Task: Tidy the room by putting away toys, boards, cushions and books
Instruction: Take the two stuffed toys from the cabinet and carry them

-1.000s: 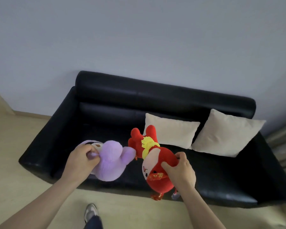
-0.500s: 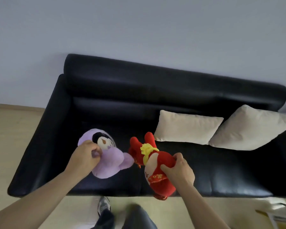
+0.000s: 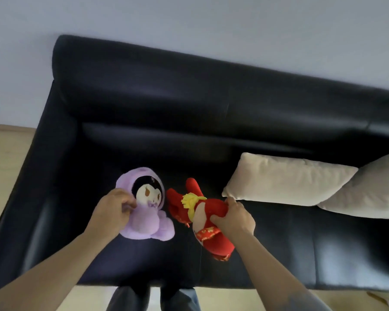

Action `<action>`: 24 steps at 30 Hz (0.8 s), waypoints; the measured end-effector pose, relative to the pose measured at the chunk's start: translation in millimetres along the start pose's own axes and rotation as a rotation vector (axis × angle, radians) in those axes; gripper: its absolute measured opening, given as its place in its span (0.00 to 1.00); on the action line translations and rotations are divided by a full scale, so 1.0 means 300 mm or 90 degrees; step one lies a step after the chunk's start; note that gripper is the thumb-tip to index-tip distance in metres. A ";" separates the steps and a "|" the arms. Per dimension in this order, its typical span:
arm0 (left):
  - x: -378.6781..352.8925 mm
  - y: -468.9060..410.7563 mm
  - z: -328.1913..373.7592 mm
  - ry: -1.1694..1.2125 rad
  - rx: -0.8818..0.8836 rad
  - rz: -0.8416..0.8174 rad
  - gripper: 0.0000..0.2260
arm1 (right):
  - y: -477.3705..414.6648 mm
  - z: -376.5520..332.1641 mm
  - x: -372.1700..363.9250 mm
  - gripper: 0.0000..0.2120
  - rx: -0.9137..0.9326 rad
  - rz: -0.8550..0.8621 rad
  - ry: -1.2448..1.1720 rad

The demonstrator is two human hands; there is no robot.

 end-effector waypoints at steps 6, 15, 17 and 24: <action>-0.190 -0.198 -0.160 0.021 0.022 -0.012 0.12 | -0.243 -0.111 -0.138 0.28 0.024 0.012 0.045; -0.401 -0.309 -0.357 0.183 0.191 -0.041 0.04 | -0.369 -0.095 -0.265 0.35 0.083 0.123 -0.278; -0.401 -0.322 -0.395 0.213 0.259 -0.024 0.18 | -0.358 -0.076 -0.300 0.40 0.037 0.164 -0.313; -0.446 -0.421 -0.445 0.099 0.312 -0.213 0.35 | -0.362 0.065 -0.356 0.58 -0.167 -0.016 -0.325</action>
Point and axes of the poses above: each hand's wrist, its own y-axis away from the middle knuckle, its own x-axis out of the back of the hand, z = x × y, the point moved 7 cm from there along -y, towards the middle knuckle, and after that the axes turned 10 degrees about -y, right-handed, at the moved point
